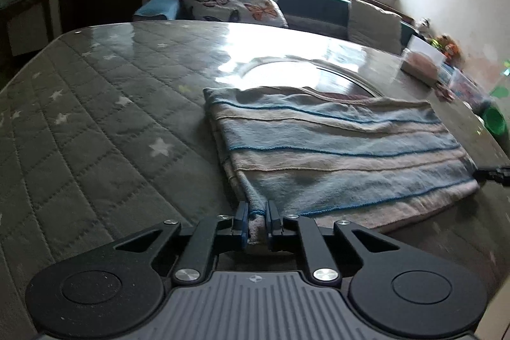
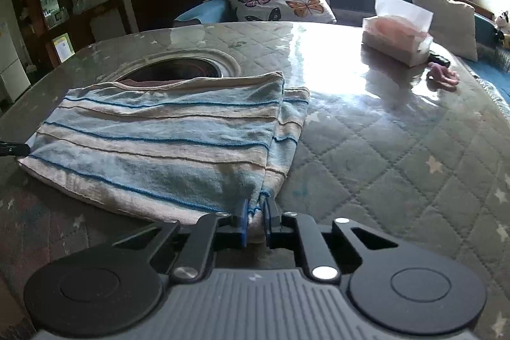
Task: Fold clothes
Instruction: 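Tug the folded shirt corner with the left gripper to square it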
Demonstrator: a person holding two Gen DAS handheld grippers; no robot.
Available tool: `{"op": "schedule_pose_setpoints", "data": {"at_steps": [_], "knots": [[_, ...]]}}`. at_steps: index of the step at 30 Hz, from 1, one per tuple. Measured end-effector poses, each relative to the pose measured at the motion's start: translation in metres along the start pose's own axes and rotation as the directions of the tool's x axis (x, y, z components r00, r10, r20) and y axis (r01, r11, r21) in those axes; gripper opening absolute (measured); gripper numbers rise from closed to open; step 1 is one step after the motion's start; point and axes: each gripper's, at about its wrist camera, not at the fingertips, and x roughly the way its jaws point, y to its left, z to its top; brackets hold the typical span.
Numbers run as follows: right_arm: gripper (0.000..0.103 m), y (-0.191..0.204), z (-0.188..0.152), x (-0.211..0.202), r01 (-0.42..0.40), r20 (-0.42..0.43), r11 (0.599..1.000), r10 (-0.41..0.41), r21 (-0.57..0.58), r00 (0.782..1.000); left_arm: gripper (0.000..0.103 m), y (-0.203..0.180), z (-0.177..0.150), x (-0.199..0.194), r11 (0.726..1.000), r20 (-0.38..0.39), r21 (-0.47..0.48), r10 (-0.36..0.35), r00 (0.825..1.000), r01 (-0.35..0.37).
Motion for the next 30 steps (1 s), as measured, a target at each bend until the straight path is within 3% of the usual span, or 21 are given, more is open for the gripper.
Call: {"op": "schedule_pose_setpoints", "data": {"at_steps": [5, 12, 15, 21, 30], "knots": [[0.009, -0.011, -0.016, -0.019, 0.052, -0.019, 0.999, -0.052, -0.015, 0.998, 0.012, -0.026, -0.022, -0.013, 0.997, -0.031, 0.051, -0.051, 0.998, 0.053], [0.009, -0.017, -0.038, -0.045, 0.132, -0.056, 0.990, -0.134, -0.042, 0.989, 0.012, -0.040, -0.035, -0.023, 0.994, -0.047, 0.040, -0.101, 0.994, 0.102], [0.010, -0.017, -0.041, -0.052, 0.145, -0.065, 0.988, -0.149, -0.054, 0.987, 0.017, -0.046, -0.040, -0.028, 0.992, -0.053, 0.036, -0.121, 0.991, 0.123], [0.012, -0.009, -0.022, -0.057, 0.159, -0.014, 0.982, -0.161, -0.099, 0.987, 0.040, -0.035, -0.033, -0.042, 0.995, -0.004, 0.040, -0.094, 0.996, 0.094], [0.013, -0.003, 0.015, -0.025, 0.123, 0.053, 0.985, -0.118, -0.120, 0.992, 0.042, -0.020, -0.010, -0.029, 0.998, 0.043, -0.039, -0.051, 0.998, 0.053]]}}
